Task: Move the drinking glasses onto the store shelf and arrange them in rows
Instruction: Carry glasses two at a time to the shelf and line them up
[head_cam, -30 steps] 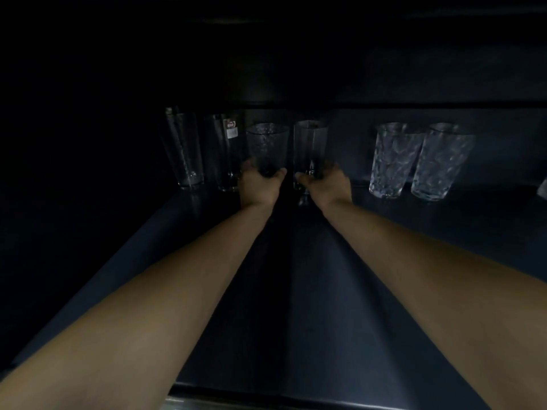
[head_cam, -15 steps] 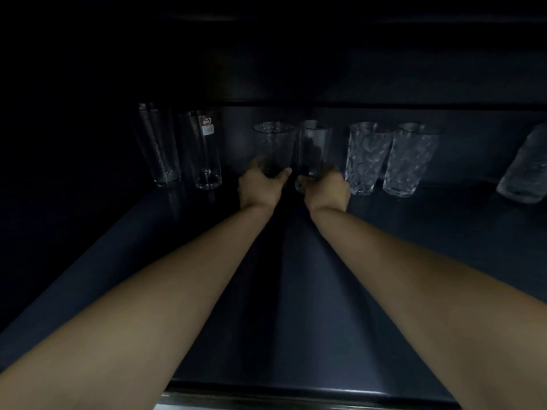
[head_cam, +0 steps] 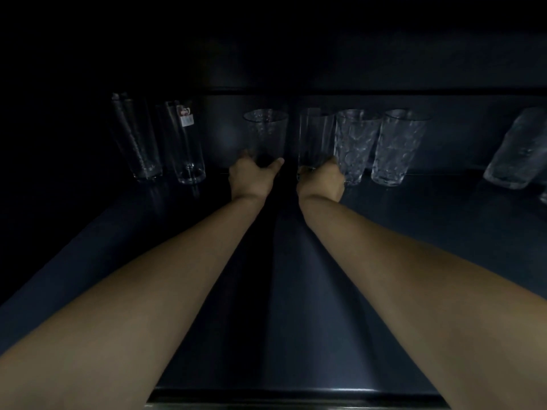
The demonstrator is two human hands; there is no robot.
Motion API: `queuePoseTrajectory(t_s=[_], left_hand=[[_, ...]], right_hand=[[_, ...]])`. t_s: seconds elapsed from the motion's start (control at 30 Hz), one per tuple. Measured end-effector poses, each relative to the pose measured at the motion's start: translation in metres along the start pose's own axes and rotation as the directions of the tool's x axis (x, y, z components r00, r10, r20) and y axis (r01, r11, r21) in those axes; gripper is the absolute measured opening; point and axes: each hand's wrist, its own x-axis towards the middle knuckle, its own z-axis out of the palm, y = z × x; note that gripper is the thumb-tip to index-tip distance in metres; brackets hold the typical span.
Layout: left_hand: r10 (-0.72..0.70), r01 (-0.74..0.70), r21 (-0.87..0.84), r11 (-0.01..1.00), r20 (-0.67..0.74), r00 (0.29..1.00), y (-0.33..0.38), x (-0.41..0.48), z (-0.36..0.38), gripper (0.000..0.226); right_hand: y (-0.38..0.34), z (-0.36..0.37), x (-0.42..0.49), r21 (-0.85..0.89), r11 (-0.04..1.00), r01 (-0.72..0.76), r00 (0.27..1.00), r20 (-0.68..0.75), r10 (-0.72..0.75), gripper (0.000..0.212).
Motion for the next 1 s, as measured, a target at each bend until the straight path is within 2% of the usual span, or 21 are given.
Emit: queuePoseTrajectory(t_s=[0.43,1.0], left_hand=[[0.06,-0.059,0.038,0.998,-0.009,0.998,0.0029,-0.006,-0.0014,0.054],[0.094,-0.094,0.055,0.994,0.008,0.996,0.004,-0.0079,-0.0004,0.055]], right_hand=[[-0.0021,-0.0059,-0.0018,-0.033,0.999,0.0,1.0,0.001,0.0,0.045],[-0.0006,-0.0011,0.0017,-0.026,1.0,-0.002,1.0,-0.017,0.002,0.041]])
